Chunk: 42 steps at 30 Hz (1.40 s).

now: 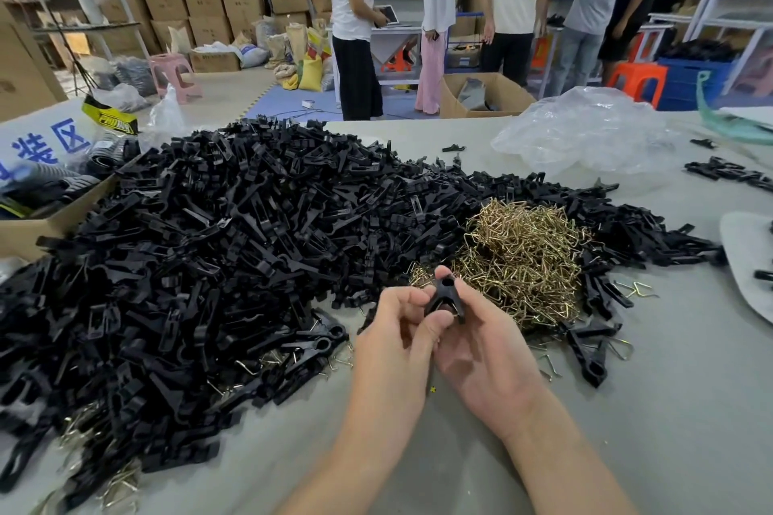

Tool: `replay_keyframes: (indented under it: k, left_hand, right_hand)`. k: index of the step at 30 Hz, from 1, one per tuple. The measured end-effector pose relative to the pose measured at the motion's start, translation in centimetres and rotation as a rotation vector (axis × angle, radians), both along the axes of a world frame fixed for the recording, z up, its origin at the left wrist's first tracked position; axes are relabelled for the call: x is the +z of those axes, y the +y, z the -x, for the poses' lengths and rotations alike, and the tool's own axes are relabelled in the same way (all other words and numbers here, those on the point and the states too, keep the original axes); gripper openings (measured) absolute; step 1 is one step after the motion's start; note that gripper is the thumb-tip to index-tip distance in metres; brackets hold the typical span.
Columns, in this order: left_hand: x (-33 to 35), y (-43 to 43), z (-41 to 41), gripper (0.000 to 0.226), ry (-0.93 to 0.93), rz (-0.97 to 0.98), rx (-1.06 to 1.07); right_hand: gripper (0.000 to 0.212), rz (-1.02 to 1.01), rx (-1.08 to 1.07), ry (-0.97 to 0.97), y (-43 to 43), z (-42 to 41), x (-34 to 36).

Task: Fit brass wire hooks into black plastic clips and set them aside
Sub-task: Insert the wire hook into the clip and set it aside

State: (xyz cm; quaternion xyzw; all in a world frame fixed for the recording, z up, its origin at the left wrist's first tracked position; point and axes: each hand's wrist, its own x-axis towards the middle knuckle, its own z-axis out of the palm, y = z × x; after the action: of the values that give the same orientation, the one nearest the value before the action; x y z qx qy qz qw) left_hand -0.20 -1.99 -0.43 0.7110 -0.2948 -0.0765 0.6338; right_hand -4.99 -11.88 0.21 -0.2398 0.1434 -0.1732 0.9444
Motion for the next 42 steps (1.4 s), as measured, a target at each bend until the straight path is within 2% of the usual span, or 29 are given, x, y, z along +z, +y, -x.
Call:
replay_keyframes:
  k: [2, 5, 9, 18, 24, 28, 33, 39, 42]
  left_hand:
    - [-0.3, -0.2, 0.2, 0.021, -0.164, -0.139, 0.028]
    - [-0.7, -0.8, 0.5, 0.039, -0.377, -0.316, -0.026]
    - [-0.9, -1.2, 0.8, 0.041, -0.45, -0.449, -0.053]
    - [-0.9, -1.2, 0.8, 0.038, -0.402, -0.441, 0.046]
    - [-0.8, -1.0, 0.7, 0.038, -0.358, -0.414, 0.035]
    - [-1.0, -1.3, 0.6, 0.028, -0.352, -0.363, 0.002]
    - [-1.2, -1.7, 1.3, 0.017, -0.111, -0.143, -0.066]
    - [-1.6, -1.8, 1.6, 0.017, -0.245, -0.259, -0.102]
    - [-1.4, -1.7, 1.3, 0.022, -0.234, -0.262, -0.148]
  right_hand:
    - [0.021, -0.065, -0.065, 0.03, 0.3, 0.0, 0.0]
    - [0.033, -0.106, -0.155, 0.06, 0.5, -0.3, 0.1]
    - [0.03, -0.082, -0.189, 0.105, 0.8, -0.7, 0.0]
    - [0.025, -0.094, -0.245, 0.187, 1.6, -1.4, -0.3]
    - [0.022, -0.146, -0.254, 0.202, 1.5, -1.4, -0.5]
    - [0.022, -0.219, -0.239, 0.124, 1.0, -1.1, -0.3]
    - [0.021, -0.32, -0.226, -0.057, 0.8, -1.0, -0.1]
    - [0.032, -0.415, -0.221, -0.057, 0.3, -0.9, -0.4]
    - [0.034, -0.428, -0.224, -0.055, 0.3, -0.9, -0.5]
